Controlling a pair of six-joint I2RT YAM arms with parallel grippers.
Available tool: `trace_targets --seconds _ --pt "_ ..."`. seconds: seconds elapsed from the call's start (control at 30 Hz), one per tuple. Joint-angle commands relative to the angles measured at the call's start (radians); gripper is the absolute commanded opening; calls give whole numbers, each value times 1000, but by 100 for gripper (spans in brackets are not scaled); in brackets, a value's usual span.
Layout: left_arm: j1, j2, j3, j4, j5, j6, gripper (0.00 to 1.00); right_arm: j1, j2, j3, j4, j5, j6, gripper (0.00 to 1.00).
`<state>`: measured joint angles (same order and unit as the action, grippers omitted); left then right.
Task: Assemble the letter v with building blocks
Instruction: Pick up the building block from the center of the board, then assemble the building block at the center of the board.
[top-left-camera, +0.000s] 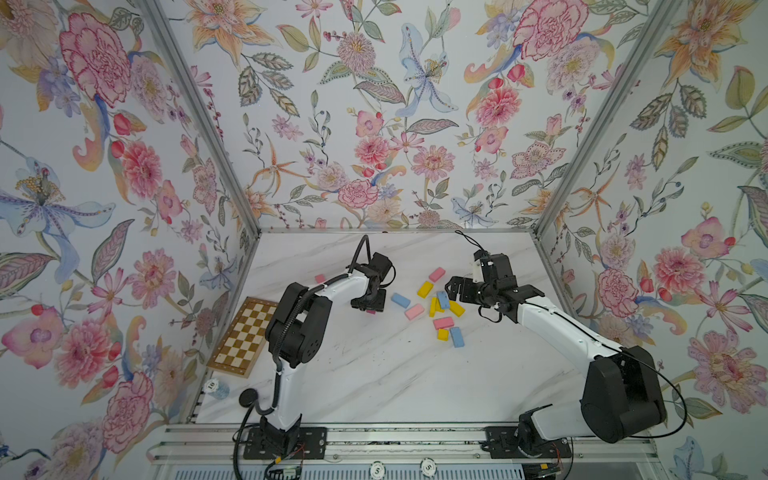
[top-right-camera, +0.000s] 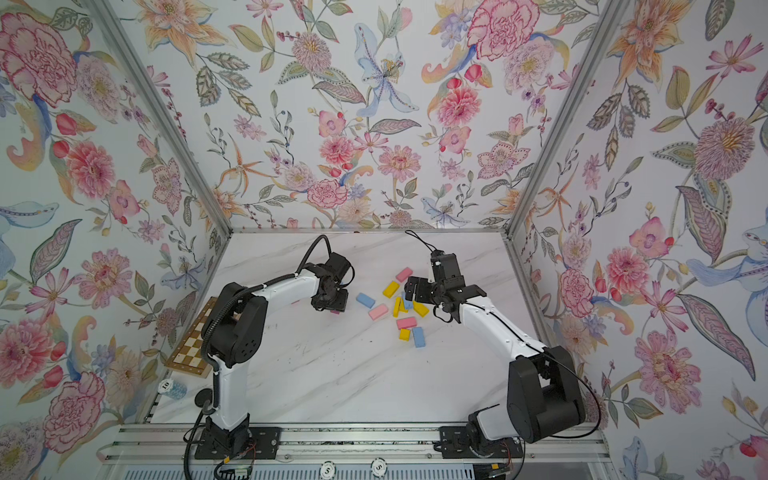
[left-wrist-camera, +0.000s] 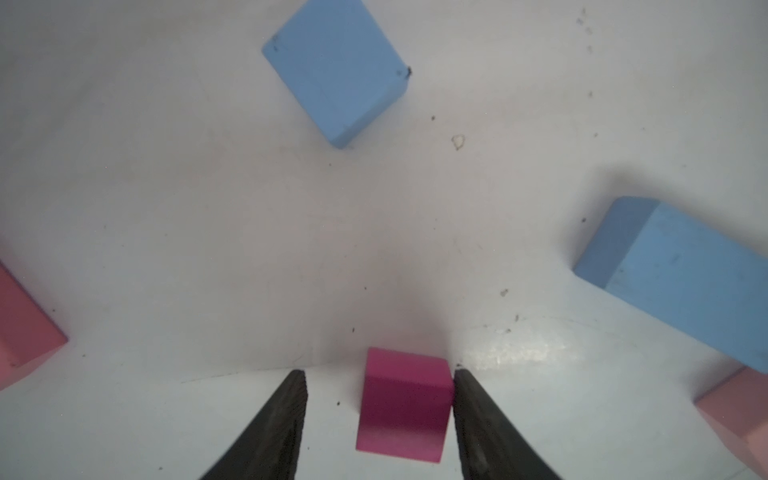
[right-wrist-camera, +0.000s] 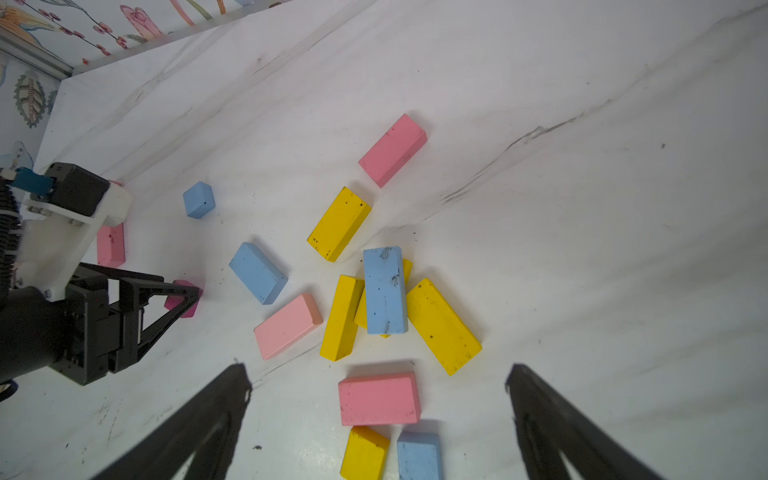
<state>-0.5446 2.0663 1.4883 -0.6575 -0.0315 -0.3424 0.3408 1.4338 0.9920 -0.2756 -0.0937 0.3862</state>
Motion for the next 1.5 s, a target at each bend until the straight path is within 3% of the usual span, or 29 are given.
trace_targets --seconds 0.0,0.27,0.5,0.73,0.97,1.23,1.47 --pt "-7 15 1 -27 19 26 62 3 -23 -3 -17 15 0 99" --pt "-14 33 -25 2 45 3 53 3 -23 1 -19 15 1 99" --pt "-15 11 -86 20 30 -67 33 0 -33 -12 -18 22 0 99" --pt "24 -89 -230 161 86 -291 33 1 -50 -31 10 24 0 99" --pt "40 -152 -296 154 -62 -443 29 28 -9 -2 5 31 -23 99" --pt "61 -142 -274 23 -172 -449 32 155 66 63 30 48 -76 99" --pt "124 -178 -321 46 -146 -416 34 292 189 150 72 49 -47 99"
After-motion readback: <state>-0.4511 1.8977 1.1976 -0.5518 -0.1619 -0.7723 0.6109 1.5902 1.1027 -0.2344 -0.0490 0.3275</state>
